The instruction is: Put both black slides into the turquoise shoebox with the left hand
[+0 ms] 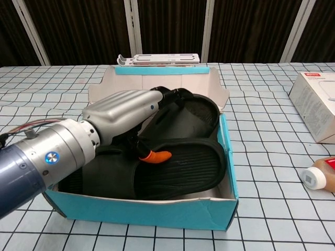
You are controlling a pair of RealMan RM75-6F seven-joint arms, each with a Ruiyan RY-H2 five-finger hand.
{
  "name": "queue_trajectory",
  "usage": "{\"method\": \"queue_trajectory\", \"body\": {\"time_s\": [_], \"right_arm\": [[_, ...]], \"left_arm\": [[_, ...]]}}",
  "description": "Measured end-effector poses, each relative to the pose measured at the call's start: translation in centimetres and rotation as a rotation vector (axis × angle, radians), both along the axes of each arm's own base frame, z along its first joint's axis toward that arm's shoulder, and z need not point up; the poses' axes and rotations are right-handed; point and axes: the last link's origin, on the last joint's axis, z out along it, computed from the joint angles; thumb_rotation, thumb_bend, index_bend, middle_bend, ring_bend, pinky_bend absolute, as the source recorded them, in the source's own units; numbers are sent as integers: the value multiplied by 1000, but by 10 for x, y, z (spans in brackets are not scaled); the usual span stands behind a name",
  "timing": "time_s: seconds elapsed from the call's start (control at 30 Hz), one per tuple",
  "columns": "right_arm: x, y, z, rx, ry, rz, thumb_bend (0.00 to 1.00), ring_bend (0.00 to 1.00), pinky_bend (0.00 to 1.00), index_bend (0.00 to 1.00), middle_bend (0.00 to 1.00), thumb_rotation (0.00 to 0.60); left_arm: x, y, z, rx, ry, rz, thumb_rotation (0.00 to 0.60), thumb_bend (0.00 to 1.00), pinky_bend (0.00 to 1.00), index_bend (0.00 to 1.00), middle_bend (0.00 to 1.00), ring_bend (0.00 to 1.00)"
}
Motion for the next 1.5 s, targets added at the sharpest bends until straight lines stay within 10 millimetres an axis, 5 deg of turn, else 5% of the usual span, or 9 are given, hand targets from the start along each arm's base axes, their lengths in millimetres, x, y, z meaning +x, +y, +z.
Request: {"method": "queue_trajectory", "body": {"time_s": [1.03, 1.27, 1.5], "right_arm": [[2, -1, -2, 7, 1, 11, 234, 295, 323, 259, 252, 600], [2, -1, -2, 6, 1, 9, 234, 295, 323, 259, 252, 600], [2, -1, -3, 11, 2, 12, 234, 295, 323, 259, 252, 600]], "left_arm": [[-42, -13, -17, -192, 198, -25, 600, 160, 219, 33, 155, 73], [-32, -9, -5, -151, 177, -33, 598, 160, 184, 28, 119, 43], [-22, -5, 16, -82, 111, -57, 536, 160, 157, 3, 88, 16]]}}
